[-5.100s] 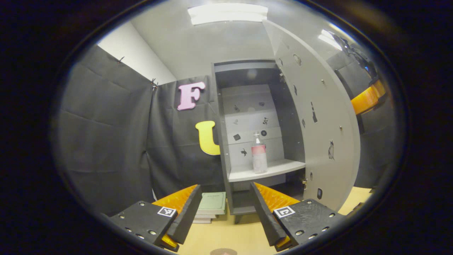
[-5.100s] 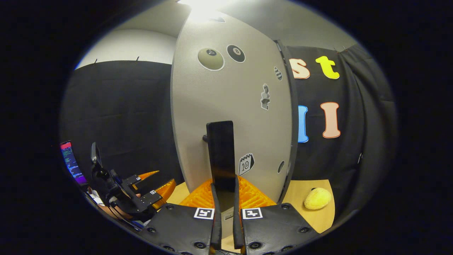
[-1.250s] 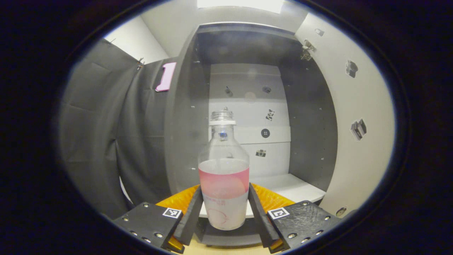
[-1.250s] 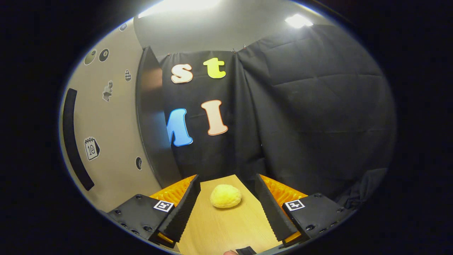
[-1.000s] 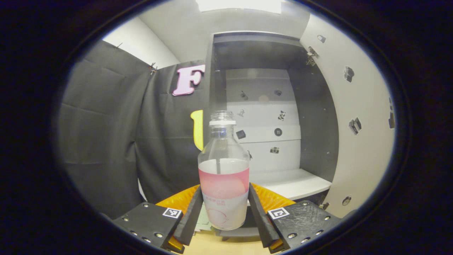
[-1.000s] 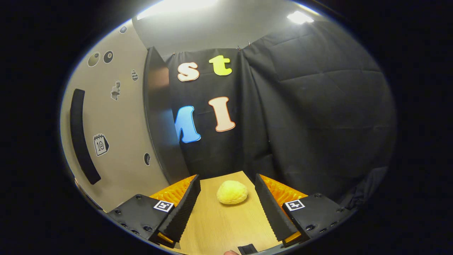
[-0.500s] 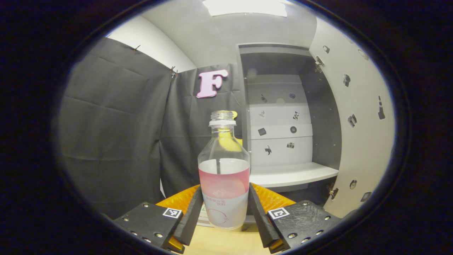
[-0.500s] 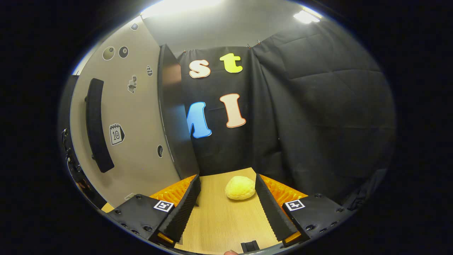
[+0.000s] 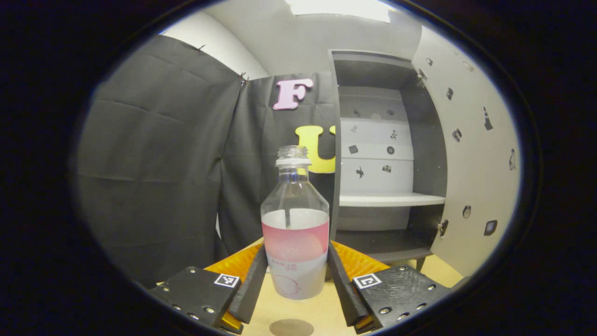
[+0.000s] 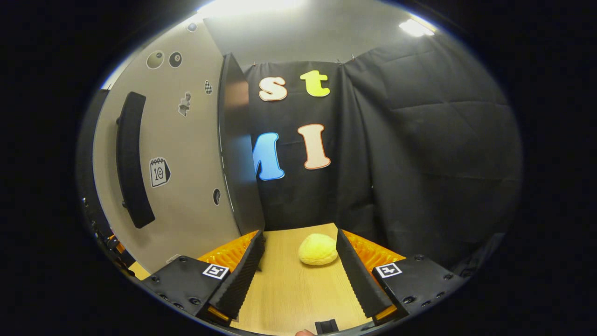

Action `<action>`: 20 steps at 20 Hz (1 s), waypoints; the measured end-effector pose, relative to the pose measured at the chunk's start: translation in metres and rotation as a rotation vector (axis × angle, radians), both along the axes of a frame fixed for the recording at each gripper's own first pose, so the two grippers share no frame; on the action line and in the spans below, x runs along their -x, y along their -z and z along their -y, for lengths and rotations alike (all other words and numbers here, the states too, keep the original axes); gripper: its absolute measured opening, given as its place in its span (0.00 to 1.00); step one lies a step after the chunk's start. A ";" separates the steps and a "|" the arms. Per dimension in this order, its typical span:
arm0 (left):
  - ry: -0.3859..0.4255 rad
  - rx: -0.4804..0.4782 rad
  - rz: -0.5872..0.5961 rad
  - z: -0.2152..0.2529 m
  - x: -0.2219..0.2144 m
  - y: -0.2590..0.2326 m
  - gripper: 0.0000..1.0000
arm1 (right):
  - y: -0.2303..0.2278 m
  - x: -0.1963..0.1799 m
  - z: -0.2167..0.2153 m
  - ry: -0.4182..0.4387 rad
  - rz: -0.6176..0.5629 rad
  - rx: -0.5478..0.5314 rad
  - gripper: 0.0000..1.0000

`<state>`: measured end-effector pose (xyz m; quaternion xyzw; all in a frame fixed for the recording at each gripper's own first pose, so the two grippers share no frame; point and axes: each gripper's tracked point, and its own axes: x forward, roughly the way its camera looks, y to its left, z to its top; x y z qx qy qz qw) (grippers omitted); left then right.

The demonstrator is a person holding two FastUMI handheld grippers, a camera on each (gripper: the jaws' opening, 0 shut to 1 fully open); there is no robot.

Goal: Open the cabinet door with the right hand, grasp the bottle in the cabinet with the left hand and place it on the coaster, then close the cabinet door with the right hand.

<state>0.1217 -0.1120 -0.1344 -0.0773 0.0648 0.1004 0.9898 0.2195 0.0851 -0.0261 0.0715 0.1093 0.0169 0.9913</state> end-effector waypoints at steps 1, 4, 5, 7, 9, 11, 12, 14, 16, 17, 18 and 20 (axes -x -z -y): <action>0.005 0.012 -0.014 0.003 0.005 0.014 0.70 | 0.000 -0.001 -0.001 -0.002 -0.006 0.002 0.98; 0.005 0.042 -0.045 0.012 0.015 0.051 0.71 | -0.002 -0.005 -0.002 -0.008 -0.009 0.010 0.98; -0.004 0.043 -0.058 0.013 0.019 0.064 0.73 | -0.002 -0.007 0.002 -0.002 -0.012 0.032 0.93; -0.024 0.032 -0.090 0.014 0.026 0.091 0.70 | -0.004 -0.010 0.009 0.010 -0.014 0.069 0.98; -0.035 0.018 -0.114 0.017 0.031 0.113 0.70 | -0.008 -0.013 0.013 0.012 -0.014 0.087 0.98; -0.035 0.017 -0.135 0.022 0.035 0.134 0.70 | -0.010 -0.017 0.012 0.002 -0.013 0.101 0.98; -0.034 0.023 -0.139 0.025 0.037 0.142 0.73 | -0.010 -0.019 0.010 -0.006 -0.013 0.110 0.98; -0.046 0.036 -0.156 0.029 0.038 0.161 0.70 | -0.008 -0.025 0.008 -0.019 -0.022 0.115 0.98; -0.072 0.040 -0.158 0.028 0.041 0.169 0.73 | -0.004 -0.028 0.002 -0.040 -0.038 0.100 0.98; -0.080 0.047 -0.153 0.029 0.042 0.172 0.71 | -0.003 -0.029 0.002 -0.045 -0.043 0.103 0.98; -0.087 0.053 -0.155 0.030 0.042 0.176 0.72 | 0.000 -0.030 0.004 -0.041 -0.045 0.112 0.98; -0.087 0.052 -0.186 0.036 0.045 0.189 0.71 | 0.006 -0.032 0.008 -0.033 -0.051 0.121 0.98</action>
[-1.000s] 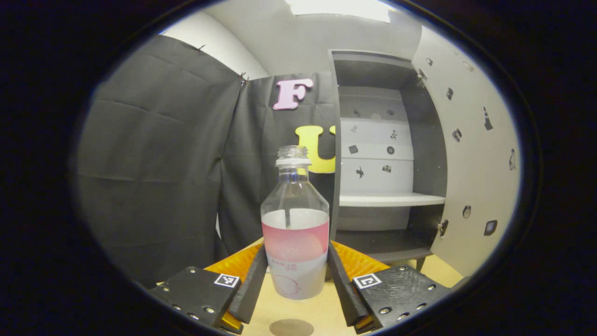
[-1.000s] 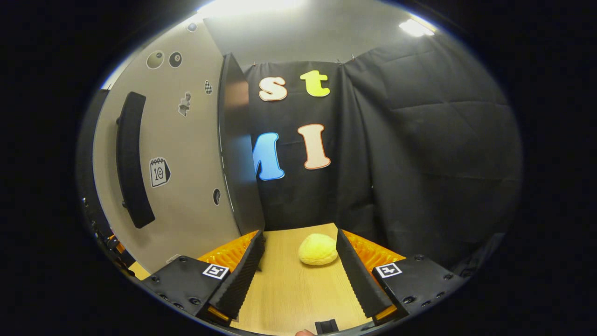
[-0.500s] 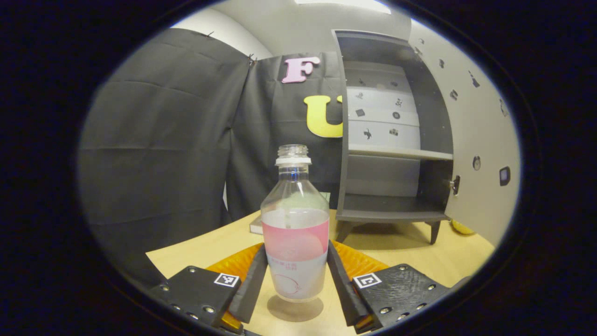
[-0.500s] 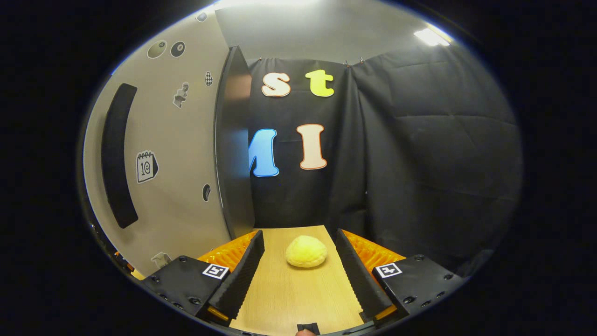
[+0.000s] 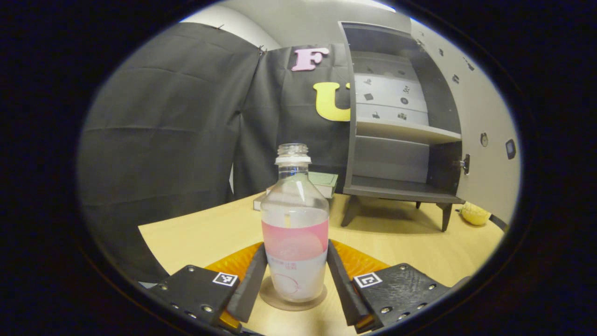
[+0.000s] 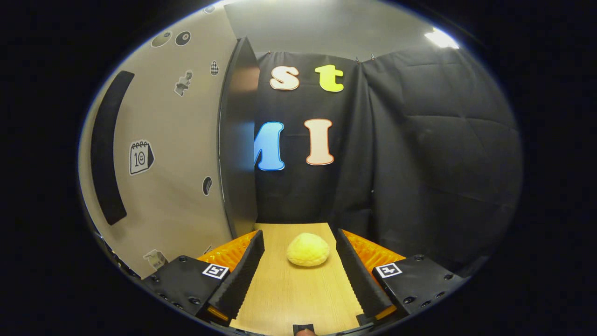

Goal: Open the cabinet door with the right hand, grasp the bottle in the cabinet with the left hand and place it on the coaster, then close the cabinet door with the right hand.

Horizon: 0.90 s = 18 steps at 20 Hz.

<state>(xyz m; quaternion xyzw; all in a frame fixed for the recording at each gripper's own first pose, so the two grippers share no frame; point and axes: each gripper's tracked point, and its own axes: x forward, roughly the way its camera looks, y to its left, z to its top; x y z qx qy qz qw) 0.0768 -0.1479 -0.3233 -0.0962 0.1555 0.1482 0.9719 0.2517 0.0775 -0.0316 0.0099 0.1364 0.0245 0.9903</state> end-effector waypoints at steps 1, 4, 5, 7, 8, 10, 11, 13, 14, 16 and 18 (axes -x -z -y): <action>0.001 -0.008 -0.011 0.001 0.002 0.003 0.75 | 0.005 -0.002 0.000 -0.002 -0.016 -0.005 0.98; -0.006 -0.029 0.001 0.004 0.003 0.001 0.75 | 0.016 -0.007 -0.004 -0.010 -0.054 -0.031 0.98; -0.005 -0.027 -0.001 0.006 0.001 0.003 0.71 | 0.017 -0.009 -0.006 -0.016 -0.060 -0.038 0.98; -0.003 -0.035 -0.009 0.010 0.000 0.005 0.76 | 0.020 -0.013 -0.012 -0.033 -0.068 -0.035 0.98; -0.005 -0.035 -0.026 0.010 0.000 0.009 0.72 | 0.020 -0.015 -0.015 -0.040 -0.064 -0.027 0.98; -0.013 -0.031 -0.048 0.011 0.001 0.009 0.72 | 0.018 -0.017 -0.017 -0.049 -0.050 -0.006 0.98; -0.014 -0.027 -0.049 0.012 0.001 0.007 0.76 | 0.019 -0.018 -0.018 -0.055 -0.051 0.000 0.98; -0.012 -0.046 -0.045 0.011 -0.001 0.000 0.84 | 0.019 -0.017 -0.020 -0.065 -0.054 -0.001 0.98; -0.004 -0.055 -0.039 0.013 -0.002 -0.006 0.84 | 0.019 -0.018 -0.020 -0.065 -0.054 -0.004 0.98; 0.005 -0.075 -0.022 0.012 -0.007 -0.020 0.84 | 0.019 -0.018 -0.021 -0.069 -0.055 -0.016 0.98; 0.002 -0.088 0.003 0.008 -0.010 -0.038 0.81 | 0.017 -0.018 -0.023 -0.072 -0.052 -0.026 0.98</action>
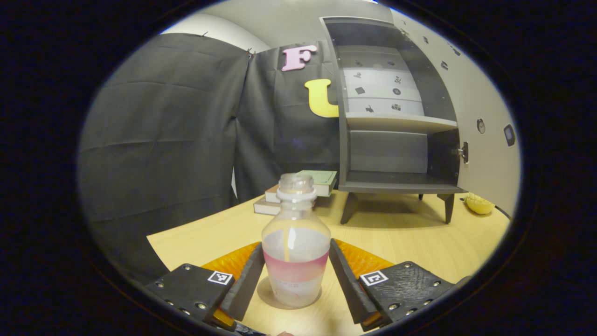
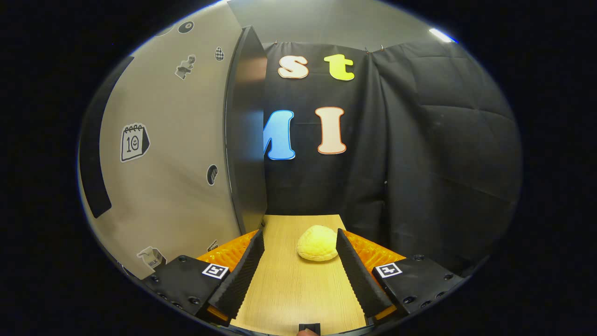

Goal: Open the cabinet door with the right hand, grasp the bottle in the cabinet with the left hand and place it on the coaster, then close the cabinet door with the right hand.

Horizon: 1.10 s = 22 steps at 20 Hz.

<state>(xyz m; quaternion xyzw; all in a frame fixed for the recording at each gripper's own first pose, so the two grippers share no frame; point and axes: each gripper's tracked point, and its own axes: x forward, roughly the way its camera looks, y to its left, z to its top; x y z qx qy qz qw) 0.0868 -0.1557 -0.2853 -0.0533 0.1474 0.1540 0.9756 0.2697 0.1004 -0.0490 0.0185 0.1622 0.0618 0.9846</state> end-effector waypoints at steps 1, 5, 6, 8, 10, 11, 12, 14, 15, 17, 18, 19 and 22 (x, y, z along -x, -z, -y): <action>-0.002 -0.001 0.012 -0.003 -0.002 -0.011 0.81 | -0.003 0.001 -0.001 -0.004 0.002 -0.004 0.98; -0.020 0.009 0.036 -0.021 -0.009 -0.059 0.80 | -0.020 0.002 -0.005 -0.028 0.034 -0.016 0.98; -0.032 0.001 0.045 -0.027 -0.010 -0.074 0.81 | -0.024 0.002 -0.007 -0.035 0.045 -0.024 0.98; -0.035 -0.022 0.051 -0.036 -0.011 -0.105 0.80 | -0.033 0.004 -0.012 -0.053 0.057 -0.047 0.93; -0.021 -0.047 0.055 -0.040 -0.008 -0.138 0.81 | -0.041 0.007 -0.018 -0.073 0.069 -0.062 0.93; -0.016 -0.068 0.065 -0.043 -0.008 -0.155 0.81 | -0.046 0.009 -0.020 -0.080 0.075 -0.069 0.93; -0.011 -0.091 0.067 -0.045 -0.005 -0.172 0.80 | -0.049 0.011 -0.022 -0.086 0.077 -0.078 0.93; 0.012 -0.118 0.084 -0.044 -0.001 -0.200 0.80 | -0.057 0.014 -0.028 -0.097 0.077 -0.100 0.93; 0.025 -0.120 0.092 -0.043 -0.001 -0.209 0.80 | -0.060 0.017 -0.030 -0.101 0.076 -0.107 0.93; 0.075 -0.096 0.087 -0.035 -0.009 -0.224 0.80 | -0.068 0.020 -0.036 -0.103 0.080 -0.110 0.93; 0.096 -0.083 0.078 -0.032 -0.013 -0.227 0.83 | -0.072 0.021 -0.039 -0.104 0.081 -0.113 0.93; 0.115 -0.074 0.077 -0.029 -0.018 -0.232 0.80 | -0.076 0.024 -0.044 -0.110 0.082 -0.120 0.93; 0.169 -0.078 0.085 -0.025 -0.030 -0.245 0.80 | -0.087 0.034 -0.066 -0.136 0.072 -0.161 0.93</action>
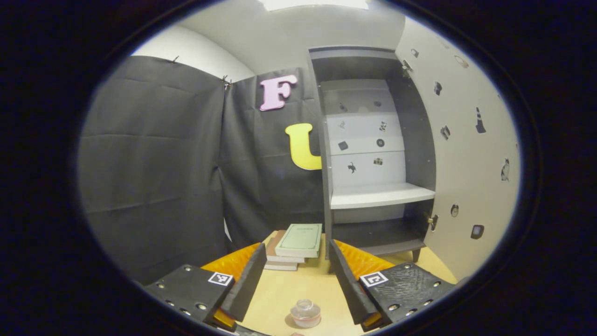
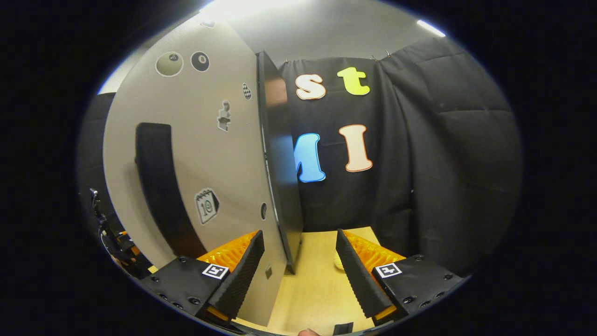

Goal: Open the cabinet door with the right hand, grasp the bottle in the cabinet with the left hand and place it on the coaster, then close the cabinet door with the right hand.

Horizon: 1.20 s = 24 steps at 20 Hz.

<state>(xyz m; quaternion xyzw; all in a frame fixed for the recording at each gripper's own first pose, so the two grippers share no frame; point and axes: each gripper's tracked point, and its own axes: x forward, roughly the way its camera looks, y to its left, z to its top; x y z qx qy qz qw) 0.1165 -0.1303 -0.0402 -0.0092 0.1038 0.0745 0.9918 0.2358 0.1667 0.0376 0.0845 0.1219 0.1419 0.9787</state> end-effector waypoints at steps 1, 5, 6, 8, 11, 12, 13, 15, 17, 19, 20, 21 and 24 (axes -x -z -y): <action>0.020 -0.011 0.010 0.000 -0.005 -0.005 0.80 | 0.000 -0.004 -0.001 0.014 0.006 0.010 0.93; 0.117 -0.047 0.046 0.004 -0.024 -0.016 0.82 | -0.009 0.004 -0.011 0.060 0.030 0.035 0.95; 0.134 -0.052 0.055 0.003 -0.027 -0.017 0.83 | -0.007 0.005 -0.019 0.057 0.024 0.035 0.95; 0.166 -0.048 0.071 0.001 -0.034 -0.018 0.81 | -0.008 0.008 -0.038 0.039 0.017 0.029 0.95; 0.199 -0.040 0.075 -0.007 -0.040 -0.015 0.81 | -0.011 0.012 -0.063 0.025 0.021 0.030 0.95; 0.206 -0.042 0.074 -0.012 -0.043 -0.013 0.80 | -0.012 0.012 -0.071 0.026 0.024 0.034 0.95; 0.211 -0.043 0.071 -0.017 -0.045 -0.012 0.80 | -0.014 0.013 -0.078 0.028 0.027 0.040 0.95; 0.218 -0.039 0.073 -0.025 -0.049 -0.009 0.83 | -0.016 0.016 -0.091 0.035 0.038 0.053 0.95; 0.233 -0.029 0.076 -0.030 -0.052 -0.007 0.83 | -0.017 0.015 -0.104 0.040 0.043 0.057 0.95; 0.247 -0.025 0.082 -0.037 -0.054 -0.005 0.81 | -0.016 0.017 -0.117 0.041 0.040 0.049 0.95; 0.253 -0.025 0.086 -0.040 -0.054 -0.004 0.83 | -0.016 0.014 -0.123 0.041 0.038 0.044 0.95; 0.261 -0.024 0.087 -0.042 -0.056 -0.003 0.83 | -0.017 0.013 -0.129 0.041 0.038 0.042 0.95; 0.283 -0.017 0.081 -0.047 -0.059 0.003 0.83 | -0.022 0.006 -0.150 0.056 0.058 0.056 0.95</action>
